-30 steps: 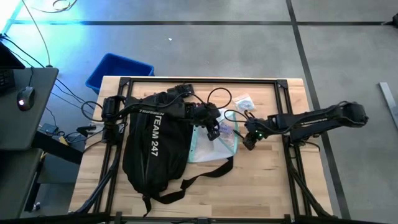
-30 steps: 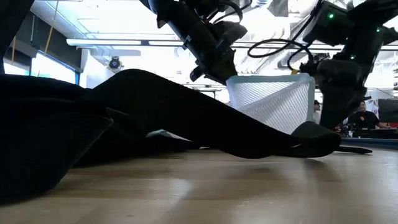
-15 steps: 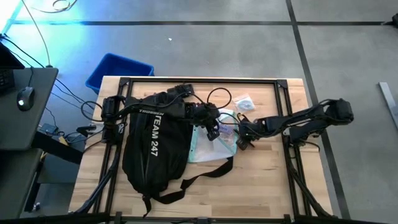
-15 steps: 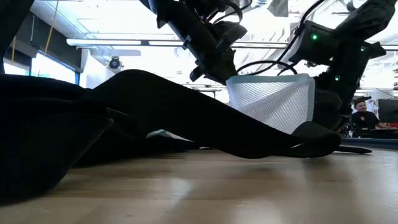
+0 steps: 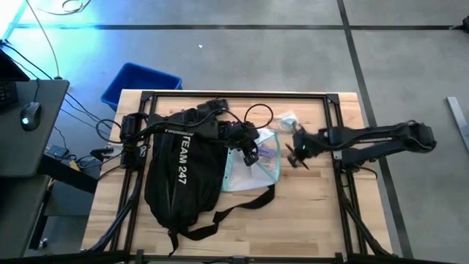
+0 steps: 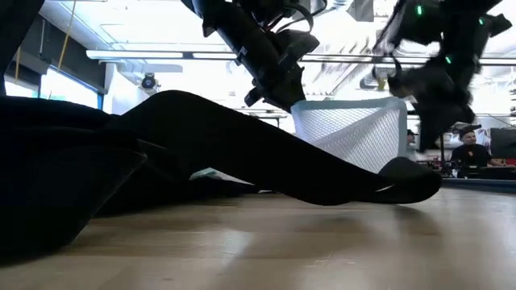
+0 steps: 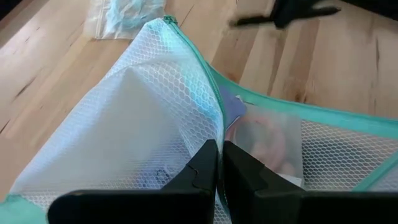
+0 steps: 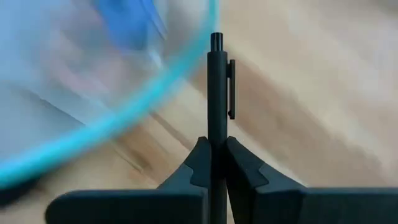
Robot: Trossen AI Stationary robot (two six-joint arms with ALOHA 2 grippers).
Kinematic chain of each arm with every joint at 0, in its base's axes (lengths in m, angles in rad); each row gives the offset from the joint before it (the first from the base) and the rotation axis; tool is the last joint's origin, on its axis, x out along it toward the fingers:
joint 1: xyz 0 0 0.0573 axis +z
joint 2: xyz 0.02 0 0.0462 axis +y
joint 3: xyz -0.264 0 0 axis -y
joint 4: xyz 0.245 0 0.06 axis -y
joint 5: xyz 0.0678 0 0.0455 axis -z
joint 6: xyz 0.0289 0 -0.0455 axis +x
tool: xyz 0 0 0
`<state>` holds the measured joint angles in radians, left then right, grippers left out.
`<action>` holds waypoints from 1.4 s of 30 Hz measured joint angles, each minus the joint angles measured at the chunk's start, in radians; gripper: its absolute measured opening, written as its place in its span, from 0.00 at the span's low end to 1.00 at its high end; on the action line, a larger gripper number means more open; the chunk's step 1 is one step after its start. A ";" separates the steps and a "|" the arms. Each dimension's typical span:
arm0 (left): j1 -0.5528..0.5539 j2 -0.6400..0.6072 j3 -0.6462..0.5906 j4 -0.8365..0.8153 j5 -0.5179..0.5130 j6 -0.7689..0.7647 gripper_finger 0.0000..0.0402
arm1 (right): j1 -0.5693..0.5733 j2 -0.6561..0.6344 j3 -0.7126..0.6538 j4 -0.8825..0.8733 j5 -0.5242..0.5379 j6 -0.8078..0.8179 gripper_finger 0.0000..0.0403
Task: Unpack backpack
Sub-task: Remove the black pen from the transparent zip bag, then remove the violet chocolate from the transparent zip bag
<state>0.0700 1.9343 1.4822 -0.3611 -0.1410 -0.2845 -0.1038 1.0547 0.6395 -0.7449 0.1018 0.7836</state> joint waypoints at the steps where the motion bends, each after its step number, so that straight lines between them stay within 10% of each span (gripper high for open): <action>1: 0.000 0.000 0.000 0.000 0.000 0.000 0.00 | -0.034 -0.013 0.001 0.012 0.008 -0.005 0.01; 13: -0.007 0.000 0.000 -0.008 0.031 0.000 0.00 | -0.391 0.224 0.001 0.501 -0.079 -0.156 0.00; 26: -0.039 0.000 0.000 -0.010 0.051 -0.003 0.00 | -0.488 0.613 0.102 0.801 -0.092 -0.084 0.04; 42: -0.053 0.000 0.000 -0.066 0.062 0.013 0.00 | -0.550 0.613 0.428 0.496 -0.104 -0.413 0.58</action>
<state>0.0173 1.9343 1.4822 -0.4273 -0.0792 -0.2716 -0.6539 1.6682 1.0678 -0.2485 -0.0026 0.3710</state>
